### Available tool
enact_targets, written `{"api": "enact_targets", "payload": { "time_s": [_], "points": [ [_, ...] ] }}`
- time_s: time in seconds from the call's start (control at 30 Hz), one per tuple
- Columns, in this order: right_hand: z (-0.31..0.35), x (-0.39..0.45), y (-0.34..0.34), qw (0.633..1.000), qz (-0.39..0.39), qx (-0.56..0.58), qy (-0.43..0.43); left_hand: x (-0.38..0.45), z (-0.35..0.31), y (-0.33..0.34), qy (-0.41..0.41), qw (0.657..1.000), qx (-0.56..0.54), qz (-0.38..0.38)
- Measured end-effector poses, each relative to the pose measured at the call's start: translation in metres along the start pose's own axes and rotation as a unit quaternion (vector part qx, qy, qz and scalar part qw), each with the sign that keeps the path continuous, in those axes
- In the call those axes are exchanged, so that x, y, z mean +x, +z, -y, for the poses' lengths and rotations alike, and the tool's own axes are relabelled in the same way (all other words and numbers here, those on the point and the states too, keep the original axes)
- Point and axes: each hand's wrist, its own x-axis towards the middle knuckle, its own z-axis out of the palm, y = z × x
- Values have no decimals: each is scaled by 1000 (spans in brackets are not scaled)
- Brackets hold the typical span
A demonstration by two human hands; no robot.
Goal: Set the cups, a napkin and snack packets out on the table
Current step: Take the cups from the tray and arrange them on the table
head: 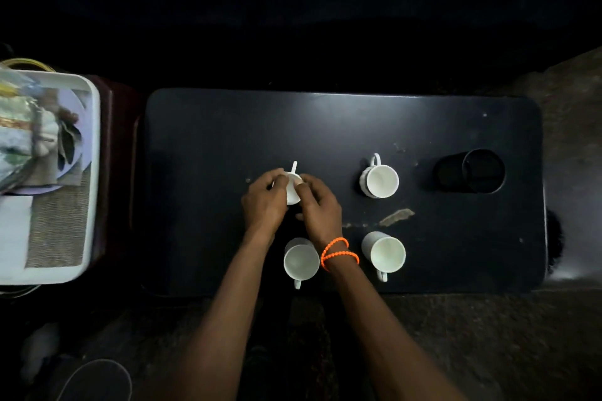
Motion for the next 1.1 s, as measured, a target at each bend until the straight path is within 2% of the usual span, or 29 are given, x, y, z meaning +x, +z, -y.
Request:
{"api": "enact_targets", "payload": {
  "time_s": [0.13, 0.4, 0.43, 0.5, 0.6, 0.67, 0.77, 0.87, 1.1],
  "points": [
    [10, 11, -11, 1000, -18, 9, 3, 0, -10, 14, 4, 999, -31, 13],
    [9, 30, -23, 1000, -8, -15, 1, 4, -10, 28, 51, 996, 71, 14],
    [6, 31, -26, 999, -26, -17, -12, 5, -8, 28, 54, 994, 93, 15],
    [1, 33, -37, 987, -124, -56, -81, 4, -5, 29, 68, 988, 135, 11],
    [-5, 36, -64, 919, -292, -178, -198, -1, 1, 31, 139, 972, 192, -1],
    [-7, 42, -82, 889, -341, -245, -185, -4, 3, 34, 191, 954, 231, -8],
    [-16, 52, -100, 907, -282, -300, -89, -3, 3, 40, 235, 930, 281, -22],
    [-26, 62, -109, 938, -207, -268, -74, 0, 2, 42, 251, 917, 306, -42],
    [-38, 65, -113, 934, -222, -263, -98, 6, 4, 45, 257, 910, 319, -58]
  ]
}}
